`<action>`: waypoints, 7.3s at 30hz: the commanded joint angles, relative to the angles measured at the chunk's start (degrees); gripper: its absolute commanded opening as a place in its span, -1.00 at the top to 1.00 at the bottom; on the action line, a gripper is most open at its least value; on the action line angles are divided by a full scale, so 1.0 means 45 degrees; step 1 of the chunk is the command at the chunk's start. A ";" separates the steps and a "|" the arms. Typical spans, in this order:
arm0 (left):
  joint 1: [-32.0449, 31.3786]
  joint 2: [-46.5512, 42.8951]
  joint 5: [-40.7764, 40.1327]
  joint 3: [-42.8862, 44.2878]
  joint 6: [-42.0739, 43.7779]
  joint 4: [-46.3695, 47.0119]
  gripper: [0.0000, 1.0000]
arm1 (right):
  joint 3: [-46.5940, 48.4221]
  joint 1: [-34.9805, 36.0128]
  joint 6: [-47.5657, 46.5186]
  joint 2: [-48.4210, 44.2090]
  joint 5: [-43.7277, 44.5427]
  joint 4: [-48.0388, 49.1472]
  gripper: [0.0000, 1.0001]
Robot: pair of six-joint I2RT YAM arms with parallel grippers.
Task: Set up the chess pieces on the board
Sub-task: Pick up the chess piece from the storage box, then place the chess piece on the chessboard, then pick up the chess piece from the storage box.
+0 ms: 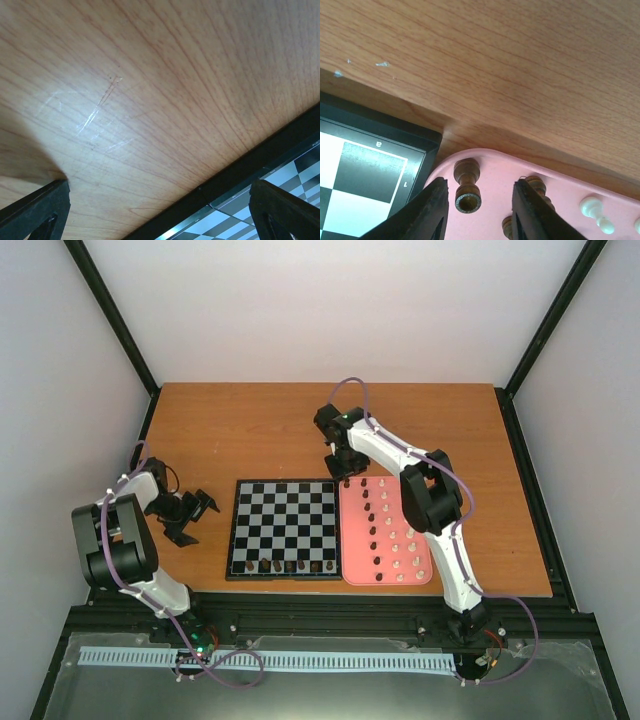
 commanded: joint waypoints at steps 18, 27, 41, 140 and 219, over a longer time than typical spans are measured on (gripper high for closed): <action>0.0107 0.0399 -0.0265 0.0088 0.0426 0.0562 -1.00 | -0.0626 -0.0164 -0.0100 0.0221 -0.0776 0.0252 0.80; 0.0098 0.0284 -0.0267 0.0034 0.0435 0.0492 -1.00 | -0.0784 -0.0156 0.0045 -0.0521 -0.0922 0.0166 0.95; 0.0098 -0.0087 -0.0130 -0.0145 0.0375 0.0610 -0.99 | 0.0058 0.1868 0.1036 -0.2763 -0.1462 -0.0545 0.94; 0.0117 -0.0535 0.0123 0.0002 -0.0258 0.0782 -1.00 | 0.5914 0.8030 0.0969 0.1136 -0.1083 -0.0777 0.03; 0.0117 0.0306 -0.0382 0.0550 0.0406 0.0454 -1.00 | -0.3389 -0.1235 0.0996 -0.2406 -0.0678 0.1583 0.94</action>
